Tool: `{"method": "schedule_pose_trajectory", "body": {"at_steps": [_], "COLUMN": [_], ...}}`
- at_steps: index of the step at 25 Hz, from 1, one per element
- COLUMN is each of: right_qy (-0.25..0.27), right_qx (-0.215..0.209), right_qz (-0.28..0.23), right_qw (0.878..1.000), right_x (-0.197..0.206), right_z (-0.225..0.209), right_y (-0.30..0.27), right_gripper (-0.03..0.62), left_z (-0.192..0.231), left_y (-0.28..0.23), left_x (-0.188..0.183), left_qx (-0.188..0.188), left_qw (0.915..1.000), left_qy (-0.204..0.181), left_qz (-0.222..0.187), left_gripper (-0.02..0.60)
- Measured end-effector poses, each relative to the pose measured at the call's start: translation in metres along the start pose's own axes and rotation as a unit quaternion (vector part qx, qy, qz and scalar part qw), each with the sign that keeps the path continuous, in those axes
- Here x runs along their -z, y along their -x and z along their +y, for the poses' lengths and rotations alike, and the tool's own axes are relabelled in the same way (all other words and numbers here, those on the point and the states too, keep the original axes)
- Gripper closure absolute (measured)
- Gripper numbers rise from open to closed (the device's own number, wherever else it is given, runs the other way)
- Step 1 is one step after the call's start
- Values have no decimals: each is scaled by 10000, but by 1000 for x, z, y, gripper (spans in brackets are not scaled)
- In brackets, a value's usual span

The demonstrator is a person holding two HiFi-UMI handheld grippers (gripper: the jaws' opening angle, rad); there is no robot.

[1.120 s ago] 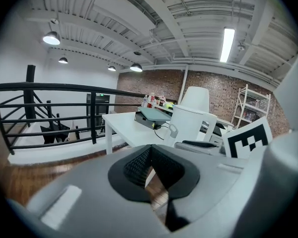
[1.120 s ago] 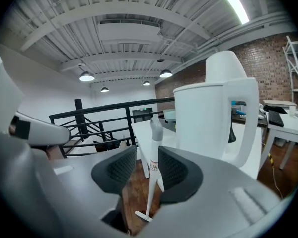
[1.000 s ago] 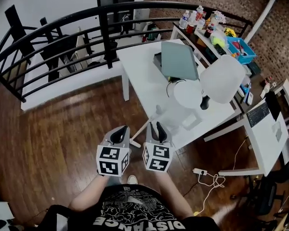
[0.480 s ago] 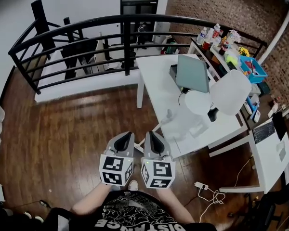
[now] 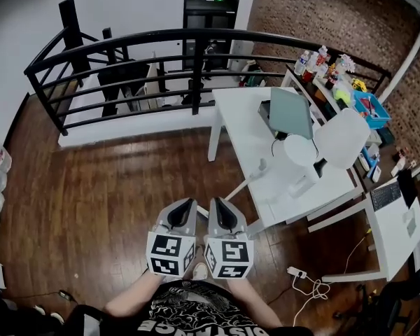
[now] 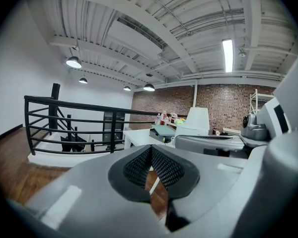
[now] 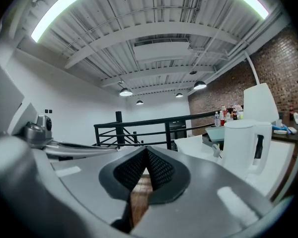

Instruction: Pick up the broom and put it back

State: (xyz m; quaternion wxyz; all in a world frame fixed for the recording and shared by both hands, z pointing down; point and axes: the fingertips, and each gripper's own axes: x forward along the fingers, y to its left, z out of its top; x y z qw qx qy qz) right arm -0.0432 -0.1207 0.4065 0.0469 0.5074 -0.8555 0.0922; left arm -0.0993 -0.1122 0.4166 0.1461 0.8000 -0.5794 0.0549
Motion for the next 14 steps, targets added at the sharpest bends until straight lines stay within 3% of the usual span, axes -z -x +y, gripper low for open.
{"method": "schedule_pose_trajectory", "body": {"at_steps": [14], "right_qy": [-69], "right_qx": [109], "right_qz": [96], "right_qw": [9999], "right_x": [17], "right_z": [61], "right_y": [14], "right_gripper": [594], "left_z": [29], "left_y": [52], "left_x": [8], "left_qx": [174], "left_qw": [9998], "left_qy": [-6], "left_qz": [44], "left_gripper": [577]}}
